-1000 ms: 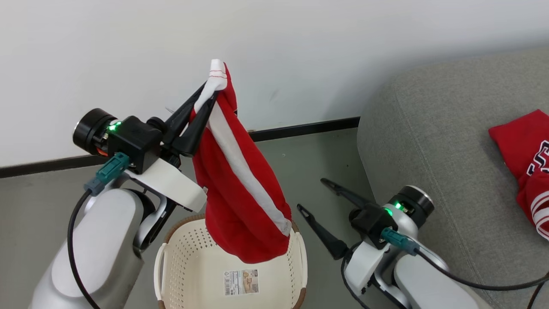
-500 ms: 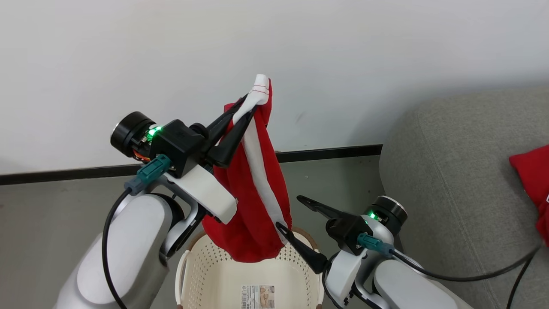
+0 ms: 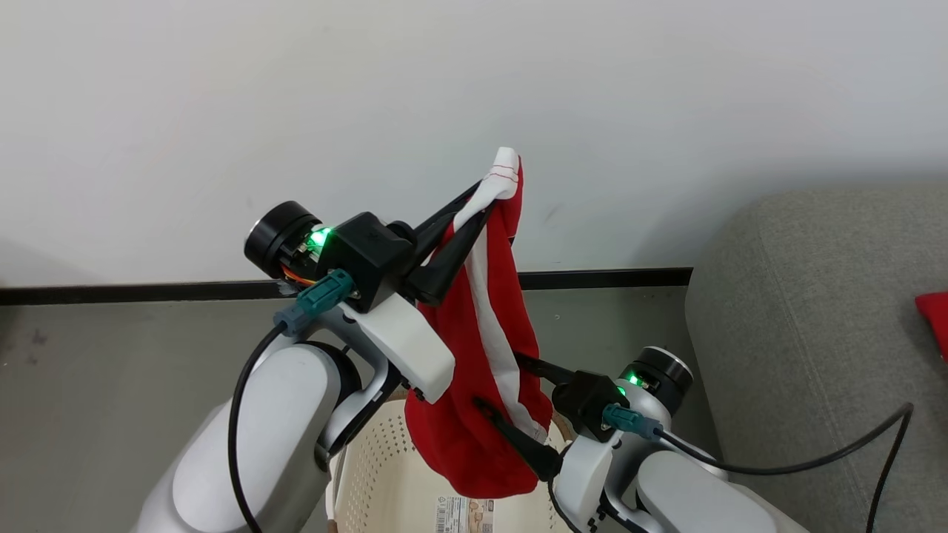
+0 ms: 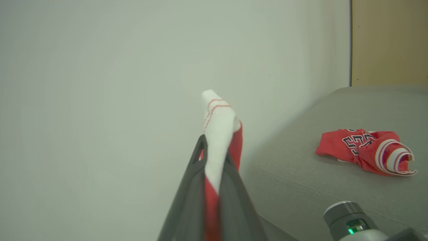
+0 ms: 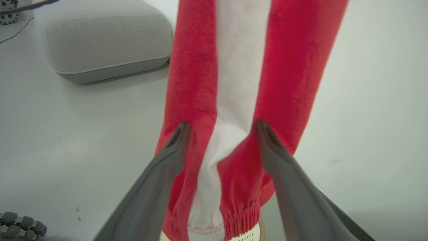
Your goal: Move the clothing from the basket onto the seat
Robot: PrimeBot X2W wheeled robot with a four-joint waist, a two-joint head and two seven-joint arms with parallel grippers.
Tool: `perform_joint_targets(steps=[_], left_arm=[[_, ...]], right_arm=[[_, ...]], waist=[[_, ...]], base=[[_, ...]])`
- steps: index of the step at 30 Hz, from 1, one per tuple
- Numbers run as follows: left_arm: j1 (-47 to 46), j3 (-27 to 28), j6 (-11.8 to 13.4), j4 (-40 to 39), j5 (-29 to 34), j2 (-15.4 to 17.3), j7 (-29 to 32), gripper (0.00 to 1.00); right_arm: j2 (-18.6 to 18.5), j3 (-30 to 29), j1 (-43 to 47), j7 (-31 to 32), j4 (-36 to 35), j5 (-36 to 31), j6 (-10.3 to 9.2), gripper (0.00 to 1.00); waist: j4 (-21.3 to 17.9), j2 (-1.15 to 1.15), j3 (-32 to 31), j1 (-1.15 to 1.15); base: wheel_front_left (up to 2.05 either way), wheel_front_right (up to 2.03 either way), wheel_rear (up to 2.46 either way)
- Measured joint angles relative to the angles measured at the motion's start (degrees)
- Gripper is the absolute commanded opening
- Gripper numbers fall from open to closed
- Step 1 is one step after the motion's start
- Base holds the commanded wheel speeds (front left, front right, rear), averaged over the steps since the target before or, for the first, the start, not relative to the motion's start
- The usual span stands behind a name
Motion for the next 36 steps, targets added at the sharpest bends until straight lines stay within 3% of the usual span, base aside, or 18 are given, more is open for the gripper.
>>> perform_joint_targets(steps=[5,6,7,8,20,27,31,32,33,34,35,36], left_arm=[[0.0,-1.0,0.1,-1.2,-0.5,-0.8,1.2,0.0],[0.0,-1.2,0.1,-1.4,-0.5,-1.0,1.2,0.0],[0.0,-1.3,0.1,-1.6,-0.6,-1.3,1.5,0.0],[0.0,-1.5,0.1,-1.7,-0.6,-1.4,1.6,0.0],[0.3,-0.6,1.6,-1.6,-1.6,-1.4,2.1,0.0],[4.0,0.6,2.6,0.8,-3.1,-1.3,1.5,0.0],[6.7,1.0,3.0,2.4,-4.0,-1.3,0.3,0.0],[6.7,1.0,3.0,2.4,-4.0,-1.3,0.3,0.1],[7.4,1.0,3.0,2.8,-4.1,-1.3,0.0,0.39],[8.0,1.0,3.0,3.2,-4.4,-1.4,-0.5,0.75],[8.6,0.9,3.0,3.6,-4.6,-1.4,-0.9,1.0],[9.1,0.6,3.0,4.2,-4.6,-1.3,-1.1,1.0]], right_arm=[[0.0,-0.2,-1.5,0.0,0.7,-2.6,0.0,1.0],[0.0,-0.1,-2.3,0.0,0.8,-2.7,0.0,0.74],[0.0,0.0,-3.0,0.0,1.0,-3.0,0.0,0.42],[0.0,0.2,-3.5,0.0,1.4,-3.2,0.0,0.02],[0.1,-2.9,-3.5,0.0,2.5,-1.5,0.0,0.0],[-0.2,-8.1,-3.2,0.0,0.0,-1.0,0.0,0.0],[-2.3,-12.3,-2.8,0.0,-1.8,-1.0,0.0,0.0],[-2.3,-12.3,-2.8,0.0,-1.8,-1.0,0.0,0.0],[-3.0,-13.4,-2.4,0.0,-2.1,-1.0,0.0,0.0],[-3.6,-14.3,-1.9,0.0,-2.5,-1.0,0.0,0.0],[-4.2,-15.1,-1.5,0.0,-2.8,-1.1,0.0,0.0],[-4.7,-15.9,-1.2,0.0,-3.3,-1.2,0.0,0.0]], waist=[[1.0,0.0,-0.1,0.0],[1.1,0.0,0.0,0.0],[1.3,0.0,0.0,0.0],[1.5,0.0,0.0,0.0],[2.4,0.0,0.3,0.0],[1.5,0.0,0.4,0.0],[0.6,0.0,0.4,0.0],[0.6,0.0,0.4,0.0],[0.4,0.0,0.4,0.0],[0.1,0.0,0.4,0.0],[-0.2,0.0,0.4,0.0],[-0.4,0.0,0.4,0.0]], base=[[0.0,0.0,0.0],[0.0,0.0,0.0],[0.0,0.0,0.0],[0.0,0.0,0.0],[0.0,0.0,0.0],[0.0,0.0,0.0],[0.0,0.0,0.0],[0.0,0.0,0.0],[0.0,0.0,0.0],[0.0,0.0,0.0],[0.0,0.0,0.0],[0.0,0.0,0.0]])
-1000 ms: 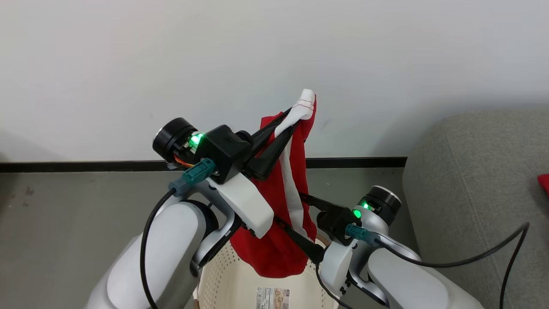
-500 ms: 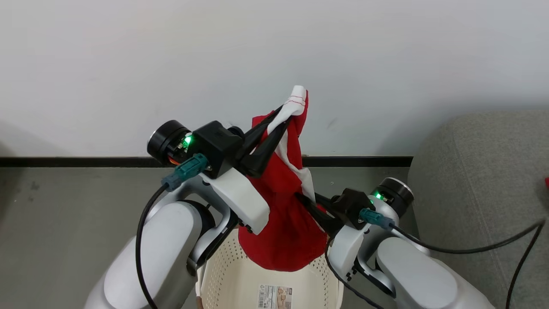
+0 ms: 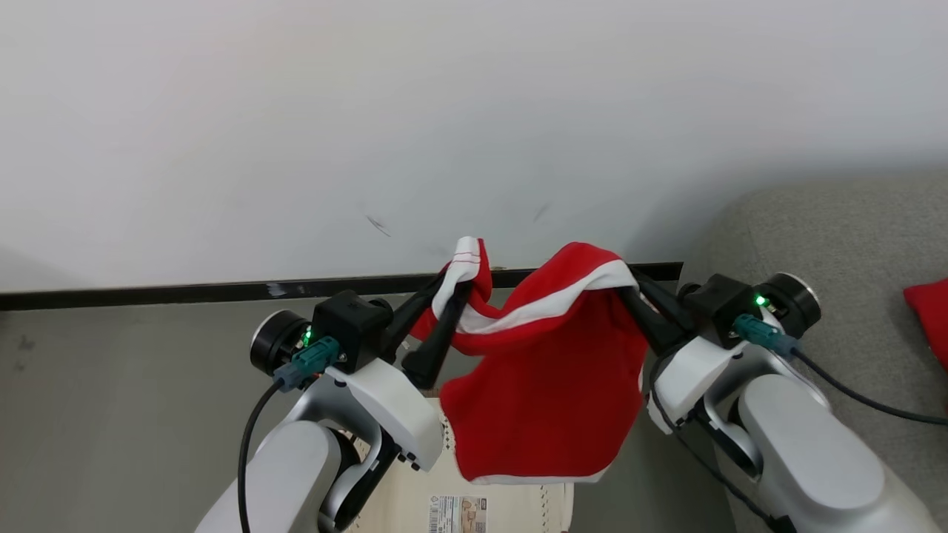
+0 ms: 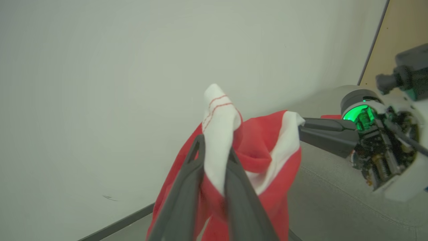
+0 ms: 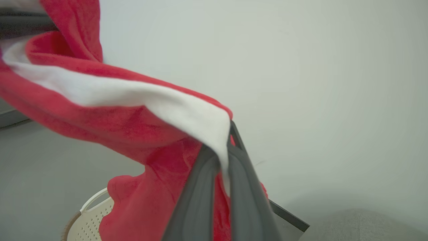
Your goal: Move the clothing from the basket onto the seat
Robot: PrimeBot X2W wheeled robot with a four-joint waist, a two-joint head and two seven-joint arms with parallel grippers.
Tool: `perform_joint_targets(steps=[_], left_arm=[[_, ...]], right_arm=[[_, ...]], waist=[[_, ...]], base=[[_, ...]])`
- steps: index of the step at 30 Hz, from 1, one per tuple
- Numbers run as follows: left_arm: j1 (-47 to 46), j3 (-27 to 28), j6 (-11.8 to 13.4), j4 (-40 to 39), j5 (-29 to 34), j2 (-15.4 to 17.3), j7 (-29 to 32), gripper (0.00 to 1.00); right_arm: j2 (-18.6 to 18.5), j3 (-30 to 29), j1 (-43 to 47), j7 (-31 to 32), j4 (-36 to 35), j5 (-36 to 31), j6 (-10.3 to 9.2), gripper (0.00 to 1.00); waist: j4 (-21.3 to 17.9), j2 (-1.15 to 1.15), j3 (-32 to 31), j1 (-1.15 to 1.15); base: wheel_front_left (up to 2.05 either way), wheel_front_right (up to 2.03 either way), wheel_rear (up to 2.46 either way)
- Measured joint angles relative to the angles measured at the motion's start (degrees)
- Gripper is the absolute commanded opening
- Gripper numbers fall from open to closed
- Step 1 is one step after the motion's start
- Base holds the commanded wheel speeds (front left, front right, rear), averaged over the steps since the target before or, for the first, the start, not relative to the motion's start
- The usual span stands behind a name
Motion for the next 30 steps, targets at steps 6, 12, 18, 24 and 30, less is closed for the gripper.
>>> perform_joint_targets(steps=[6,12,18,24,30], left_arm=[[2.1,-1.0,-0.8,2.2,-0.1,0.0,-2.9,1.0],[3.6,-2.2,-1.6,3.6,-0.2,0.0,-4.8,1.0],[4.7,-4.4,-2.6,4.6,-0.1,0.0,-5.9,1.0],[5.4,-6.3,-3.1,5.0,0.2,-0.4,-7.0,1.0],[5.4,-8.1,-3.6,5.0,0.2,-1.0,-7.7,1.0]], right_arm=[[-2.8,-5.3,0.4,0.0,-3.5,-1.3,0.0,0.0],[-5.4,-9.0,1.5,0.0,-5.7,-2.5,0.0,0.0],[-7.8,-11.6,4.6,0.0,-6.4,-3.8,0.0,0.0],[-9.6,-14.5,7.3,0.0,-7.8,-4.2,0.0,0.0],[-11.1,-17.5,9.3,0.0,-9.8,-4.3,0.0,0.0]], waist=[[-2.2,0.0,-0.3,0.0],[-4.5,0.0,-0.8,0.0],[-7.1,0.0,-1.3,0.0],[-9.9,0.0,-1.7,0.0],[-12.9,0.0,-2.1,0.0]], base=[[0.0,0.0,0.0],[0.0,0.0,0.0],[0.0,0.0,0.0],[0.0,0.0,0.0],[0.0,0.0,0.0]])
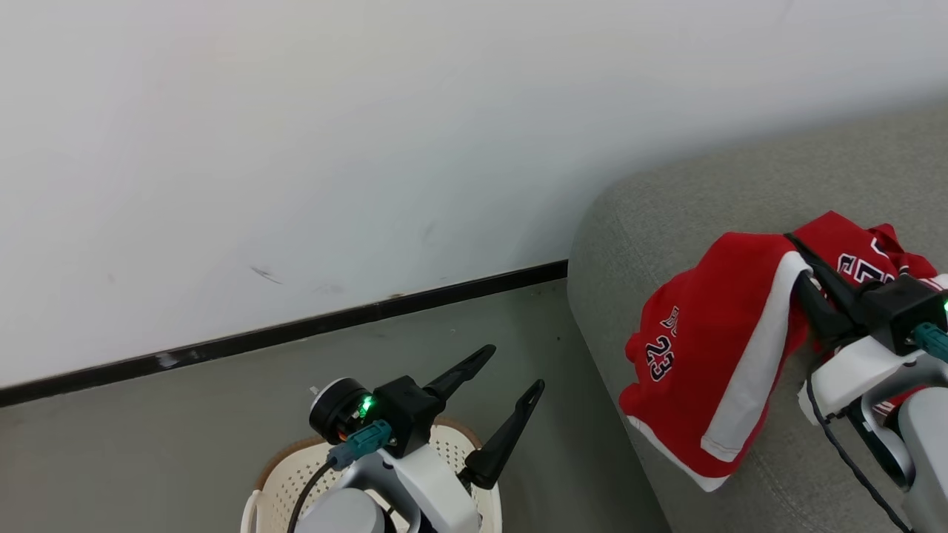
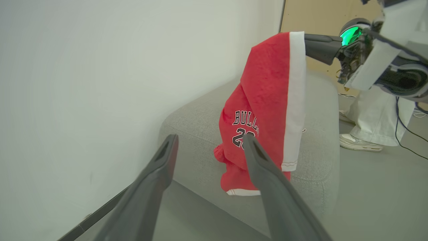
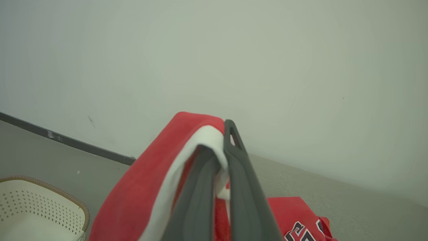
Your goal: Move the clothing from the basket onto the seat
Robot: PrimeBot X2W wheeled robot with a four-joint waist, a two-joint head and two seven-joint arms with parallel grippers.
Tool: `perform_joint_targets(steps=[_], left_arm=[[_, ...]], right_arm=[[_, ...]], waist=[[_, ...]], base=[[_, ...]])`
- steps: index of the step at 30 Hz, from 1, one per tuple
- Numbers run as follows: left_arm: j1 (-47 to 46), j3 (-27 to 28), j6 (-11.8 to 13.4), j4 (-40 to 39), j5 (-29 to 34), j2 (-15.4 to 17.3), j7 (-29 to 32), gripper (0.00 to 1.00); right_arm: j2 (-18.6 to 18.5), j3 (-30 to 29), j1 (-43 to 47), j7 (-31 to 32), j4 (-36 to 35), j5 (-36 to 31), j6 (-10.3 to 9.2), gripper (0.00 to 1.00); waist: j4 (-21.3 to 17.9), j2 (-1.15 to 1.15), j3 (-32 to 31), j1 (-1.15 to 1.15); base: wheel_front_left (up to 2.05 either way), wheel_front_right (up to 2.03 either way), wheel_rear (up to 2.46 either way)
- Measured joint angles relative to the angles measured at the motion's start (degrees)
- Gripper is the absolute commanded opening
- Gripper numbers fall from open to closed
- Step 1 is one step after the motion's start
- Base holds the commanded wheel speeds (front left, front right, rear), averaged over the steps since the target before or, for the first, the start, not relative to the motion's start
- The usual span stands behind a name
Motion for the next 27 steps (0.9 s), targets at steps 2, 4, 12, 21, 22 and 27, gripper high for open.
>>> perform_joint_targets(steps=[2,4,12,21,22,27], left_arm=[[0.0,-0.6,0.0,0.0,0.0,-0.2,-0.3,1.0],[0.0,-1.3,-0.5,0.0,-0.1,-0.4,-0.5,1.0],[0.1,-2.5,-0.9,0.3,-1.1,-1.1,-1.4,1.0],[0.7,-1.8,-0.4,0.3,-1.1,-1.2,-2.3,1.0],[0.8,-1.5,-0.2,0.2,-1.0,-1.2,-2.4,1.0],[0.8,-0.7,1.2,-0.8,-0.2,-0.8,-2.3,1.0]], right_arm=[[-0.5,-0.7,0.8,0.0,-0.8,-0.1,0.0,0.0],[-0.9,-1.5,1.6,0.0,-1.3,-0.1,0.0,0.0],[-2.5,-1.0,2.7,0.0,-2.9,0.0,0.0,0.0],[-3.5,4.8,-2.5,1.1,-2.5,3.4,0.0,0.0],[-3.9,5.3,-4.1,1.6,-2.3,4.0,0.0,0.0],[-5.5,5.9,-12.3,3.5,-0.7,7.2,0.0,0.0]], waist=[[-1.0,0.0,-0.1,0.0],[-2.1,0.0,-0.2,0.0],[-6.5,0.0,-0.3,0.0],[-10.6,0.0,0.5,0.0],[-10.9,0.0,0.8,0.0],[-12.0,0.0,2.2,0.0]], base=[[0.0,0.0,0.0],[0.0,0.0,0.0],[0.0,0.0,0.0],[0.0,0.0,0.0],[0.0,0.0,0.0],[0.0,0.0,0.0]])
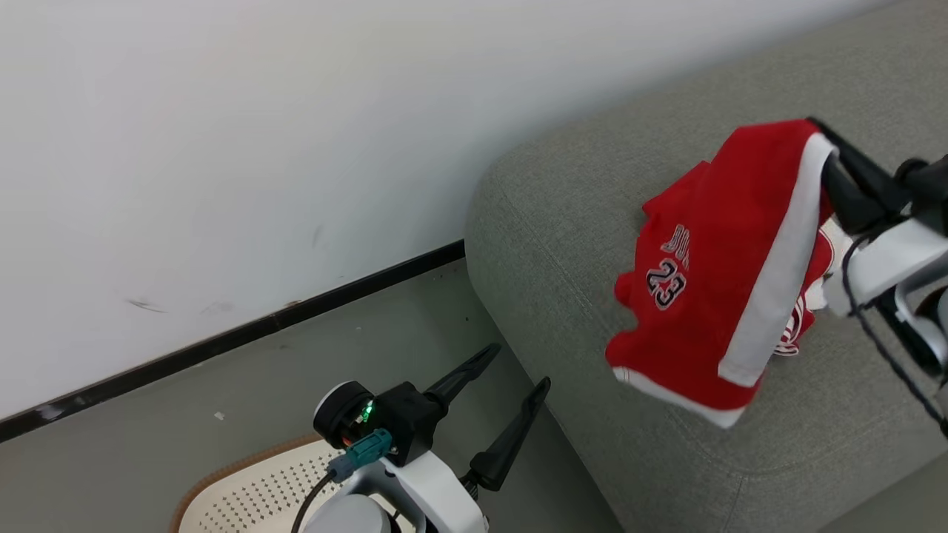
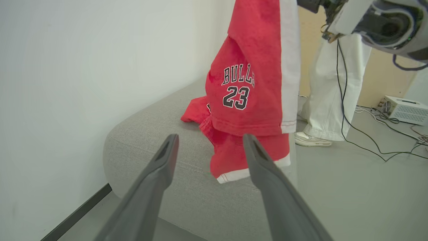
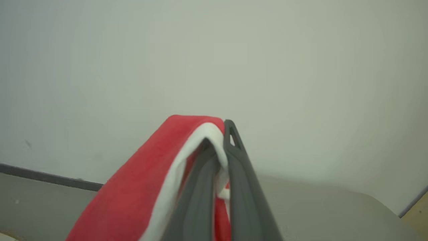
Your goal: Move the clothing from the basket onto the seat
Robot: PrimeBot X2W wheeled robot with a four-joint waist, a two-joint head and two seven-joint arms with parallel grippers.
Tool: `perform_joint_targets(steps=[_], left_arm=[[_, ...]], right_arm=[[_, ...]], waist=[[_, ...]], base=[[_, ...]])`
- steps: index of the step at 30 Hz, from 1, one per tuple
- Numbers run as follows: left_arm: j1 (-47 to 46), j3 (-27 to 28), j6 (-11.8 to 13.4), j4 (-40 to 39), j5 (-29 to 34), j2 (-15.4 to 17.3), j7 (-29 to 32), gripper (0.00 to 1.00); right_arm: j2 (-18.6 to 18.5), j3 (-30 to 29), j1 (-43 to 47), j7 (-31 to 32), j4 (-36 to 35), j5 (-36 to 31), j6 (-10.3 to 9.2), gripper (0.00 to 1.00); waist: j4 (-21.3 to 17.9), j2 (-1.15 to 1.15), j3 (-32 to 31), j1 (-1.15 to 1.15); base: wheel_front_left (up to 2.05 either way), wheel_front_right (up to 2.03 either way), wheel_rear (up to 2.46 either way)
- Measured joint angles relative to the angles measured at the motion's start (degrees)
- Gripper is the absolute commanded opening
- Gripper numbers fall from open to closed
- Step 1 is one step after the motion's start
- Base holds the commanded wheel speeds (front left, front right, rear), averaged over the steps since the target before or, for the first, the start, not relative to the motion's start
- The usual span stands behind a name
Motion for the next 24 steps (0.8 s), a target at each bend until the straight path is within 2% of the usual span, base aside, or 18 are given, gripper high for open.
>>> perform_joint_targets(steps=[4,14,24], left_arm=[[0.0,0.7,1.1,-1.1,0.9,1.0,0.0,1.0],[-0.1,1.4,2.7,-5.4,2.4,2.4,1.3,1.0],[-2.4,1.4,3.5,-10.1,4.4,3.6,3.7,1.0]], right_arm=[[0.1,-3.2,-6.3,2.0,2.4,5.1,0.0,0.0],[-4.0,-8.0,-19.5,6.1,8.9,7.1,0.0,0.0],[-5.4,-9.9,-21.8,6.9,15.5,7.0,0.0,0.0]], waist=[[-0.3,0.0,1.4,0.0],[0.8,0.0,5.1,0.0],[2.6,0.0,9.7,0.0]], base=[[0.0,0.0,0.0],[0.0,0.0,0.0],[0.0,0.0,0.0]])
